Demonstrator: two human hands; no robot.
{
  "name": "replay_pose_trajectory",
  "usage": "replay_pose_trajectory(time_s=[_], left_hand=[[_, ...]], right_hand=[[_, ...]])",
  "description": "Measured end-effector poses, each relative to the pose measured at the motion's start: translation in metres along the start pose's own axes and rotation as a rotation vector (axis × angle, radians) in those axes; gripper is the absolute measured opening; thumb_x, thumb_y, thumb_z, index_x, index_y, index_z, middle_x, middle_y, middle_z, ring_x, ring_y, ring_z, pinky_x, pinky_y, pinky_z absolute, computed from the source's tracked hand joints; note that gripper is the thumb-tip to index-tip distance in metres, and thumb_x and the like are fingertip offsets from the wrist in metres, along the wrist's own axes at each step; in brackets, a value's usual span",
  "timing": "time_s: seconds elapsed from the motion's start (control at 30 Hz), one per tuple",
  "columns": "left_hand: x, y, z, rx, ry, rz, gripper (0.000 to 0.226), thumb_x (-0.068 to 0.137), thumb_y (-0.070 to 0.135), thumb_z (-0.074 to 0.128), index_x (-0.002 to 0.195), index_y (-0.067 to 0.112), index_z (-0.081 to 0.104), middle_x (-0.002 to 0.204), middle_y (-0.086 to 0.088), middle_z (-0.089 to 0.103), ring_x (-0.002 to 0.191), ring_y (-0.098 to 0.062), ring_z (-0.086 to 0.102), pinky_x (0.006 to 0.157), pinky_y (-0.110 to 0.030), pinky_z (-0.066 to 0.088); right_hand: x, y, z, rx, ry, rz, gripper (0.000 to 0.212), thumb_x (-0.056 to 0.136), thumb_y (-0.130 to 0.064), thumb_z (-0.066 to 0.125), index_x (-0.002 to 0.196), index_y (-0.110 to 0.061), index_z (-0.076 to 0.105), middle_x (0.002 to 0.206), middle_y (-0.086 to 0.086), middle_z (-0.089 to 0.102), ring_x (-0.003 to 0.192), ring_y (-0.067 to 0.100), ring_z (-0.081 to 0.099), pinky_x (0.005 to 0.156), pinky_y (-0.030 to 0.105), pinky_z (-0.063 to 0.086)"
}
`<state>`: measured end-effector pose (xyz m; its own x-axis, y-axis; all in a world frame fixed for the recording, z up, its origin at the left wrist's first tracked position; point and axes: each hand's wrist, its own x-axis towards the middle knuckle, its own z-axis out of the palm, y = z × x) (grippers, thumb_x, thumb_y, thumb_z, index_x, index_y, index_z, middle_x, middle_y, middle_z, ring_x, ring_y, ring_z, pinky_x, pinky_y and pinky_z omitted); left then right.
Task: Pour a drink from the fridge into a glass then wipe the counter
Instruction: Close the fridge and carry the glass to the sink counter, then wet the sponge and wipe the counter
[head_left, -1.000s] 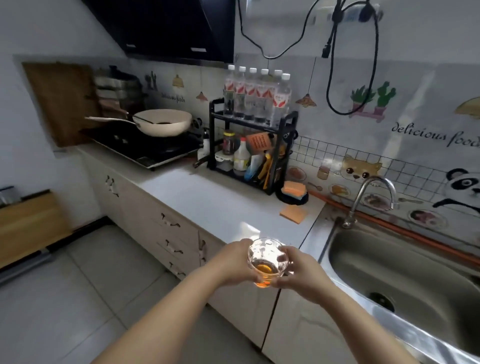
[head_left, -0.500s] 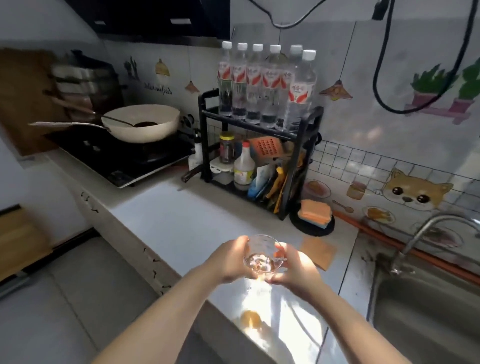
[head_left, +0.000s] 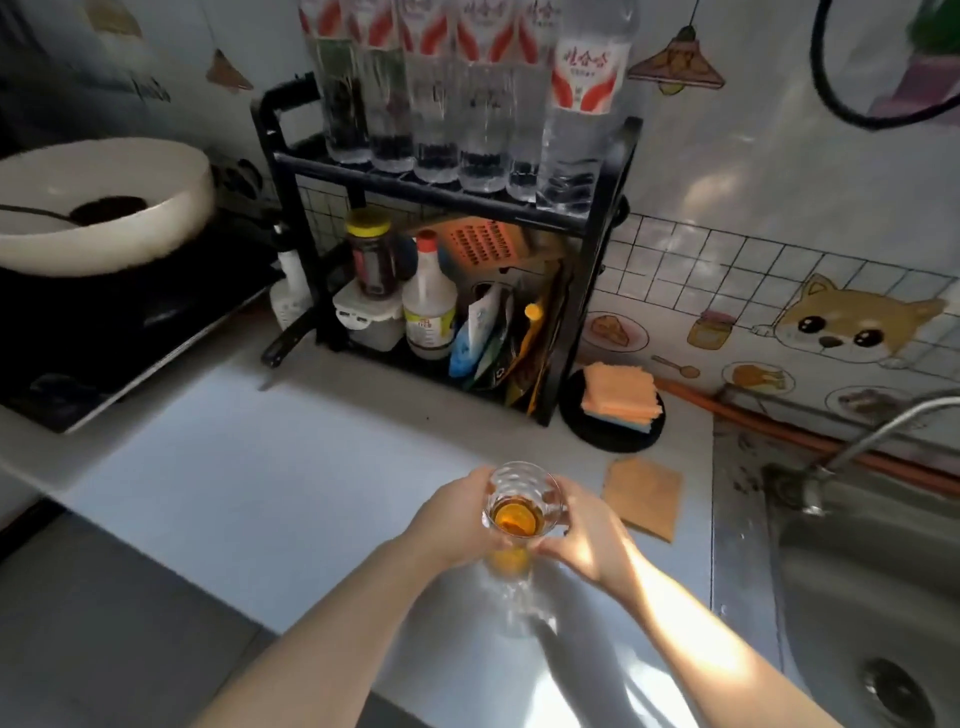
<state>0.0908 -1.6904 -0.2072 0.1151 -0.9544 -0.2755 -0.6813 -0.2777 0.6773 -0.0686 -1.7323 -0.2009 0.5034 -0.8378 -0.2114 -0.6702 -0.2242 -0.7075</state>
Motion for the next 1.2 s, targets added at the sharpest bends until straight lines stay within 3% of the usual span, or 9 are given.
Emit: replay_pose_trajectory(time_s=[0.3,0.37,0.47,0.6,0.73,0.83,0.9,1.03,1.2], left_hand=[[0.041,-0.026,-0.005,0.006,-0.064,0.069,0.074,0.067,0.031,0.081,0.131,0.027,0.044,0.124,0.006,0.061,0.112,-0.015,0.057,0.091,-0.026,0.045],[0.046,-0.028,-0.005,0.003,-0.070,0.080,0.073,0.067,0.030,0.081,0.130,0.027,0.045,0.124,0.006,0.061,0.111,-0.015,0.057,0.090,-0.025,0.045],[0.053,-0.033,-0.004,-0.009,-0.082,0.094,0.072,0.066,0.032,0.081,0.129,0.029,0.046,0.122,0.007,0.062,0.109,-0.014,0.058,0.088,-0.023,0.044],[0.059,-0.035,-0.004,-0.004,-0.100,0.105,0.073,0.066,0.033,0.080,0.129,0.028,0.045,0.122,0.007,0.062,0.109,-0.015,0.058,0.092,-0.029,0.047],[0.064,-0.037,-0.004,-0.003,-0.113,0.126,0.075,0.069,0.033,0.080,0.133,0.027,0.041,0.125,0.006,0.061,0.114,-0.016,0.056,0.094,-0.029,0.046],[0.061,-0.038,-0.002,0.023,-0.109,0.134,0.078,0.073,0.033,0.076,0.138,0.024,0.034,0.133,0.004,0.055,0.121,-0.019,0.052,0.095,-0.027,0.041],[0.058,-0.045,0.004,0.042,-0.081,0.128,0.083,0.073,0.040,0.075,0.140,0.023,0.030,0.138,0.004,0.050,0.126,-0.019,0.047,0.101,-0.030,0.040],[0.040,-0.062,0.020,0.105,-0.020,0.157,0.078,0.074,0.034,0.071,0.140,0.027,0.030,0.140,0.007,0.045,0.130,-0.013,0.041,0.107,-0.026,0.033],[0.012,-0.073,0.047,0.414,-0.153,0.106,0.078,0.091,0.049,0.045,0.150,0.018,0.003,0.160,0.000,-0.003,0.147,-0.018,-0.008,0.120,-0.039,-0.003]], right_hand=[[0.032,0.007,0.026,0.096,0.120,0.173,0.079,0.048,-0.039,0.085,0.120,-0.027,0.054,0.113,-0.006,0.067,0.101,0.012,0.063,0.091,0.035,0.051],[0.037,0.008,0.029,0.092,0.106,0.214,0.079,0.052,-0.035,0.087,0.122,-0.028,0.052,0.115,-0.006,0.065,0.102,0.010,0.060,0.090,0.028,0.050],[0.042,0.009,0.029,0.101,0.090,0.250,0.077,0.061,-0.017,0.086,0.129,-0.020,0.048,0.119,-0.003,0.061,0.092,0.001,0.055,0.066,-0.002,0.038],[0.050,-0.007,0.019,0.000,0.026,0.160,0.049,0.090,0.006,0.049,0.137,-0.001,0.035,0.138,0.022,0.045,0.051,-0.011,0.058,0.042,-0.001,0.037],[0.047,0.012,0.028,0.187,0.084,0.241,0.072,0.068,0.002,0.077,0.131,-0.012,0.045,0.113,-0.001,0.057,0.090,0.005,0.056,0.054,-0.006,0.037],[0.046,0.012,0.026,0.154,0.052,0.254,0.081,0.067,-0.004,0.080,0.136,-0.015,0.040,0.121,0.000,0.058,0.096,0.008,0.053,0.062,0.000,0.041],[0.045,0.020,0.025,0.059,0.031,0.261,0.086,0.069,-0.013,0.080,0.140,-0.017,0.032,0.131,0.002,0.054,0.107,0.013,0.055,0.081,0.015,0.045],[0.044,0.048,0.017,-0.159,0.123,0.292,0.074,0.081,-0.017,0.068,0.143,-0.016,0.028,0.143,0.006,0.043,0.129,0.022,0.042,0.105,0.028,0.032],[0.048,0.084,0.003,-0.368,0.293,0.317,0.059,0.080,-0.015,0.066,0.134,-0.011,0.044,0.142,0.016,0.040,0.128,0.036,0.037,0.106,0.040,0.030]])
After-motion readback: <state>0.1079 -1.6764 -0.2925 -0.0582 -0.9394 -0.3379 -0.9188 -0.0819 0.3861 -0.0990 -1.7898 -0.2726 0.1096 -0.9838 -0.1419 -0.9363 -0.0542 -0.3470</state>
